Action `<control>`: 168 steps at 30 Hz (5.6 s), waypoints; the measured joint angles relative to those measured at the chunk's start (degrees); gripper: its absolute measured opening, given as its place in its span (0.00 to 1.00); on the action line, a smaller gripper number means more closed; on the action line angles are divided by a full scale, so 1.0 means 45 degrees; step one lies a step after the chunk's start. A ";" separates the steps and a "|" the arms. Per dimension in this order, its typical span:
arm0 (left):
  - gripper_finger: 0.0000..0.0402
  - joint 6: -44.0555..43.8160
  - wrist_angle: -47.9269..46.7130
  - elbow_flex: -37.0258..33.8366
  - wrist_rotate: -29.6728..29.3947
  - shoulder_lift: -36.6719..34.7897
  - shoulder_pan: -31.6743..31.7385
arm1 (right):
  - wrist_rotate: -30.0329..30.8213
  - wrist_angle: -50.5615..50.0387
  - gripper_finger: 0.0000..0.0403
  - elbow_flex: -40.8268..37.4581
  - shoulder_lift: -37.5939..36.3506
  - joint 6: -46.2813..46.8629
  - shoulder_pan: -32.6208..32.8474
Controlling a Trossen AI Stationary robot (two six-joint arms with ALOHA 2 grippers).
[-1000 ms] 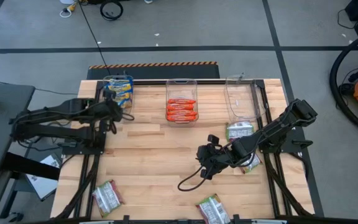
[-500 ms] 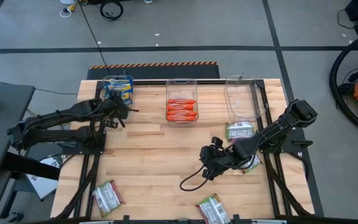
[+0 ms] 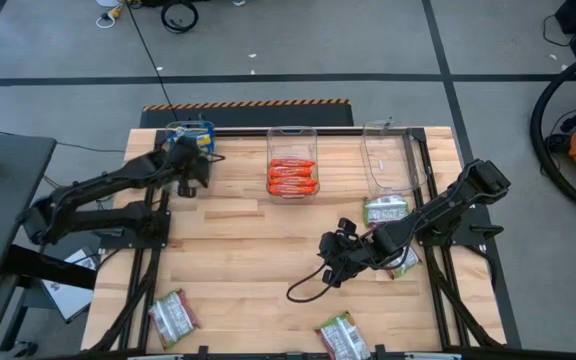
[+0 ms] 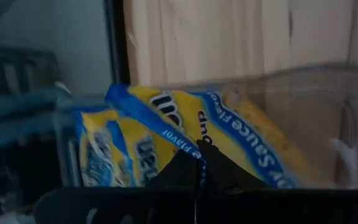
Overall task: Sort Maruchan noodles
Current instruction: Put the blue noodle pack into the left transparent bin, then put the green noodle pack into the right transparent bin
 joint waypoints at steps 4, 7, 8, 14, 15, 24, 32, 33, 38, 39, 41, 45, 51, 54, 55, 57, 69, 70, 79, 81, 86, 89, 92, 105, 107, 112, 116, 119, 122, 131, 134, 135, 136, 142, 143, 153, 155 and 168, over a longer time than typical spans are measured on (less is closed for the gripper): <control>0.01 -0.0884 0.0240 0.0000 -0.0092 0.0831 0.0664 | -0.0014 0.0112 0.24 0.0000 0.0005 -0.0281 -0.0107; 0.01 -0.1511 0.0439 0.0024 -0.0656 0.1290 0.0977 | -0.0015 0.0116 0.24 0.0000 0.0005 -0.0482 -0.0184; 0.02 -0.1628 0.0519 0.0038 -0.0879 0.1379 0.1053 | -0.0011 0.0127 0.24 0.0000 0.0005 -0.0504 -0.0209; 0.04 -0.2480 0.0663 0.0143 -0.1109 0.1443 0.1139 | -0.0017 0.0095 0.24 0.0000 0.0005 -0.0816 -0.0285; 0.05 -0.2621 0.0699 0.0211 -0.1110 0.1448 0.1150 | -0.0010 0.0098 0.24 0.0000 0.0005 -0.0846 -0.0290; 0.24 -0.3640 -0.0051 0.0389 -0.1464 0.1453 0.1253 | -0.0019 0.0078 0.24 0.0000 0.0005 -0.0855 -0.0285; 0.30 -0.6459 -0.0712 0.0819 -0.1718 0.1485 0.1653 | -0.0128 0.0072 0.24 0.0000 0.0005 -0.0854 -0.0285; 0.31 -0.7204 -0.0880 0.1114 -0.1825 0.1486 0.1725 | -0.0127 0.0073 0.24 0.0000 0.0005 -0.0855 -0.0285; 0.31 -1.2493 -0.2870 0.2800 -0.1020 0.1467 0.2433 | -0.0165 0.0080 0.24 0.0000 0.0005 -0.0850 -0.0377; 0.31 -1.3368 -0.3251 0.3083 -0.0591 0.1467 0.2580 | -0.0177 0.0095 0.24 0.0000 0.0005 -0.0850 -0.0408; 0.31 -1.4800 -0.3884 0.3410 0.0216 0.1458 0.2797 | -0.0283 0.0124 0.24 0.0000 0.0005 -0.0850 -0.0431; 0.31 -1.7027 -0.4417 0.3389 0.1439 0.1458 0.2824 | -0.0374 0.0170 0.24 0.0000 0.0005 -0.0845 -0.0421; 0.31 -1.8804 -0.5331 0.3147 0.1729 0.1442 0.2483 | -0.0099 0.0245 0.24 0.0000 0.0005 -0.0846 -0.0002; 0.31 -1.9385 -0.6048 0.3143 0.1791 0.1233 0.1533 | 0.0378 0.0259 0.24 0.0000 0.0003 -0.1000 0.0475; 0.31 -1.9724 -0.6180 0.3136 0.1815 0.1124 0.1008 | 0.0469 0.0261 0.24 0.0000 -0.0014 -0.1198 0.0683; 0.31 -2.0544 -0.6212 0.3133 0.1808 0.0766 -0.0342 | 0.0512 0.0278 0.24 0.0000 -0.0036 -0.1778 0.1172; 0.31 -2.3447 -0.0413 0.3133 -0.1977 0.0544 -1.0493 | -0.1732 -0.3724 0.24 0.0417 -0.0049 0.1839 0.3353; 0.31 -2.3226 0.0300 0.3133 -0.2424 0.0699 -1.1148 | -0.1841 -0.4780 0.24 0.0432 -0.0049 0.2759 0.3358; 0.31 -2.0647 0.3521 0.3138 -0.4622 0.2285 -1.4694 | -0.3511 -0.9705 0.33 0.0407 -0.0049 1.0004 0.3396; 0.31 -2.0626 0.3516 0.3138 -0.4823 0.2609 -1.5009 | -0.3509 -0.9370 0.38 0.0181 -0.0049 1.0297 0.3421; 0.31 -2.0918 0.3642 0.3134 -0.5165 0.3322 -1.5364 | -0.3793 -0.8448 0.53 -0.0844 -0.0044 1.0436 0.3143; 0.31 -2.0927 0.3978 0.3133 -0.5168 0.3682 -1.5442 | -0.3898 -0.7814 0.57 -0.1436 -0.0036 1.0540 0.2843; 0.31 -2.0938 0.4149 0.3133 -0.5170 0.3968 -1.5437 | -0.3945 -0.7320 0.57 -0.1942 -0.0034 1.0707 0.2520; 0.31 -2.0844 0.4934 0.3133 -0.5629 0.4216 -1.5432 | -0.3968 -0.7838 0.21 -0.2574 -0.0063 1.1239 0.1482; 0.31 -2.0806 0.5311 0.3133 -0.5673 0.4336 -1.5428 | -0.3978 -0.7768 0.10 -0.2584 -0.0053 1.1143 0.1373; 0.31 -1.9687 0.6722 0.3133 -0.5657 0.4877 -1.5570 | -0.3986 -0.7227 0.03 -0.1518 0.0005 1.0080 0.1299; 0.31 -1.8365 0.7884 0.3136 -0.5644 0.5464 -1.5655 | -0.3423 -0.6417 0.01 0.0313 0.0000 0.7787 0.1383; 0.31 -1.6879 0.9220 0.3133 -0.5455 0.6190 -1.5713 | -0.3333 -0.5335 0.01 0.1552 0.0000 0.5605 0.1496; 0.34 -1.5050 1.1306 0.3133 -0.4704 0.7249 -1.5777 | -0.3341 -0.4592 0.01 0.2355 -0.0005 0.3934 0.1444; 0.66 -1.1845 1.3634 0.4301 -0.3944 1.0221 -1.5176 | -0.3871 -0.3215 0.01 0.2642 -0.0010 0.0724 0.0793; 0.74 -1.1756 1.3610 0.4799 -0.3934 1.1078 -1.4758 | -0.3727 -0.3184 0.01 0.2642 -0.0010 0.0247 0.0660; 0.76 -1.1583 1.3598 0.4967 -0.3929 1.1376 -1.4632 | -0.3730 -0.3123 0.01 0.2627 -0.0010 0.0124 0.0627; 0.77 -1.1358 1.3628 0.5166 -0.3927 1.1686 -1.4511 | -0.3730 -0.2923 0.01 0.2561 -0.0010 0.0017 0.0616; 0.78 -0.9626 1.3587 0.6241 -0.2828 1.3126 -1.4005 | -0.4064 -0.1750 0.01 0.1900 -0.0015 -0.0396 0.0490; 0.78 -0.9296 1.3622 0.6443 -0.2468 1.3347 -1.3945 | -0.4077 -0.1636 0.01 0.1815 -0.0015 -0.0389 0.0482; 0.78 -0.8816 1.1653 0.7890 -0.1683 1.3825 -1.3851 | -0.3829 -0.1814 0.01 0.1797 -0.0019 -0.0295 0.0282; 0.78 -0.8877 1.0311 0.8477 -0.1689 1.3799 -1.3923 | -0.3737 -0.1879 0.01 0.1797 -0.0019 -0.0273 0.0108; 0.78 -0.9130 0.8259 0.9112 -0.3219 1.4040 -1.2956 | -0.3696 -0.0315 0.01 0.1807 -0.0019 -0.1542 -0.0716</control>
